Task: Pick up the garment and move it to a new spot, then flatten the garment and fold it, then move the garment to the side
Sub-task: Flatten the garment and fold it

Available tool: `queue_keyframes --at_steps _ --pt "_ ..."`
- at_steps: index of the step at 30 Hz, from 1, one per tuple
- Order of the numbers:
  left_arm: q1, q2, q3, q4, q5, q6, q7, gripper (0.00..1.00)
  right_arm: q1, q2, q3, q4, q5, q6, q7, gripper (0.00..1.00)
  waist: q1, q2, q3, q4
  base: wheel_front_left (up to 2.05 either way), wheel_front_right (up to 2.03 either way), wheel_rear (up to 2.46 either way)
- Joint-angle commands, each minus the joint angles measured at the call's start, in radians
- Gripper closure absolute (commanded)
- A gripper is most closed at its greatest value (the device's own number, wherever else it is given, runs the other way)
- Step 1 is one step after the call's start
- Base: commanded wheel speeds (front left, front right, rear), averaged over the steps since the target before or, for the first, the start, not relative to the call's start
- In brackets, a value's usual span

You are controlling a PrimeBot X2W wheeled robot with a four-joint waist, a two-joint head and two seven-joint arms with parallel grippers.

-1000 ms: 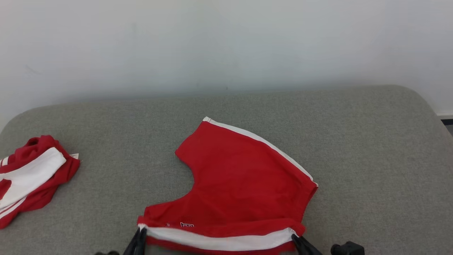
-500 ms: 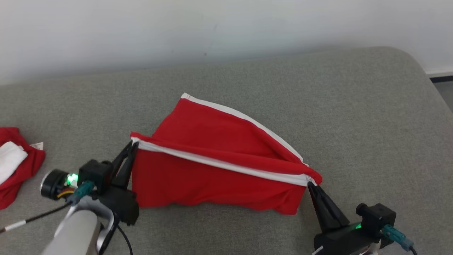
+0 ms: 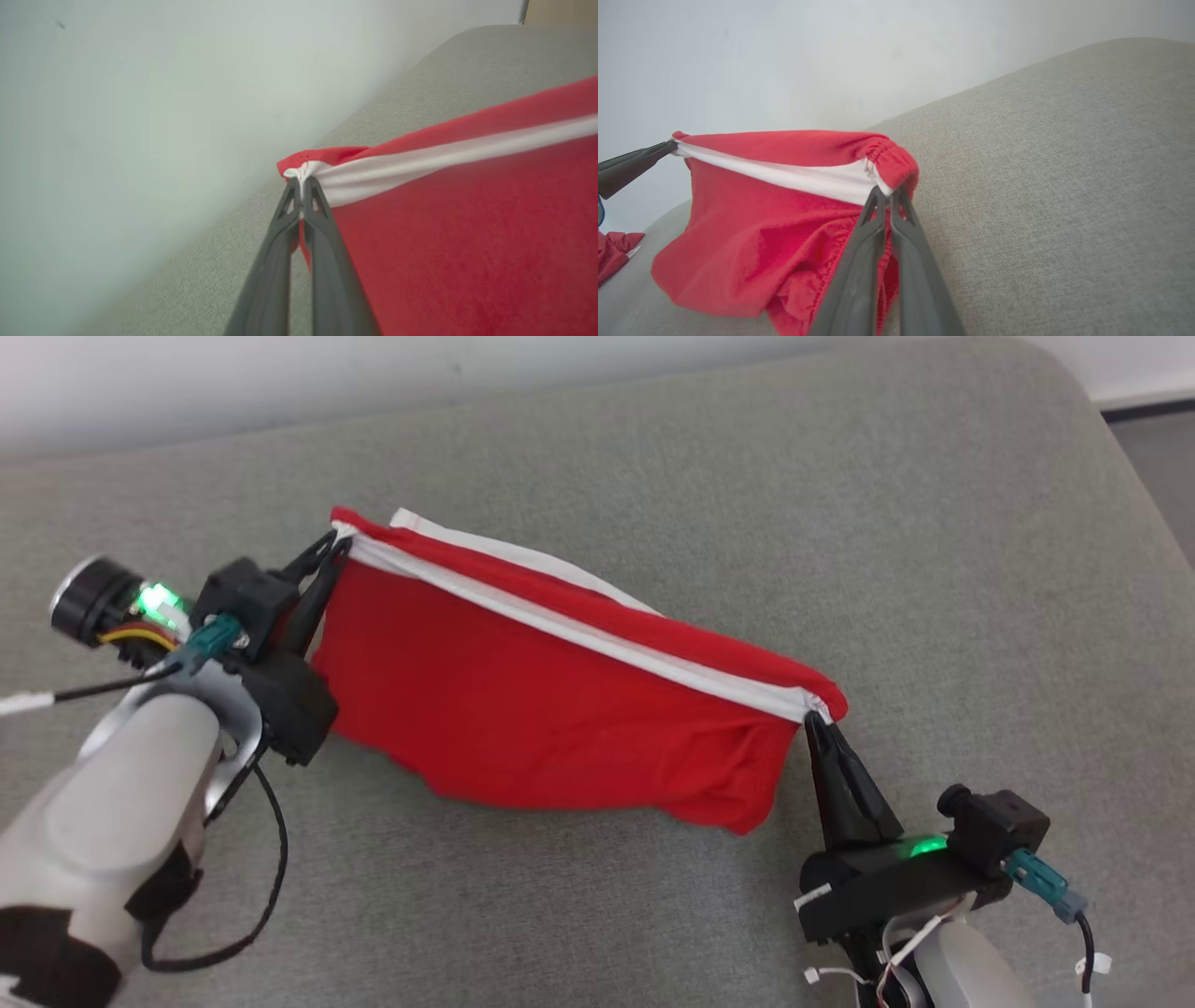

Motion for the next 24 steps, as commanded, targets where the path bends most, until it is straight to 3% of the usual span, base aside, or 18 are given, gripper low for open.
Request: queue_keyframes --at_steps 1,7,12,23,24 --pt "-0.037 0.016 -0.043 0.009 -0.029 0.003 0.007 1.00 -0.019 0.009 -0.003 0.002 0.008 0.000 0.000 1.00 -0.0002 -0.0002 0.049 -0.039 0.00 0.00 0.00" --pt "-0.174 0.054 -0.220 0.030 -0.109 0.003 0.054 1.00 -0.055 0.034 0.002 -0.001 0.032 0.000 0.000 1.00 -0.0002 -0.0002 0.106 -0.069 0.00 0.00 0.00" --pt "-0.252 0.069 -0.255 0.119 -0.154 0.004 0.086 1.00 -0.078 0.041 0.027 -0.002 0.052 0.000 0.000 1.00 -0.0002 -0.0002 0.145 -0.090 0.00 0.00 0.00" --pt "-0.310 0.018 -0.310 0.201 -0.185 0.004 0.032 1.00 -0.094 0.046 0.040 -0.008 0.054 -0.001 0.000 1.00 -0.0002 -0.0002 0.179 -0.093 0.00 0.00 0.00" --pt "-0.306 0.014 -0.316 0.210 -0.192 0.003 0.028 1.00 -0.098 0.044 0.046 -0.007 0.051 -0.001 0.000 0.86 -0.0002 -0.0002 0.180 -0.093 0.00 0.00 0.00"
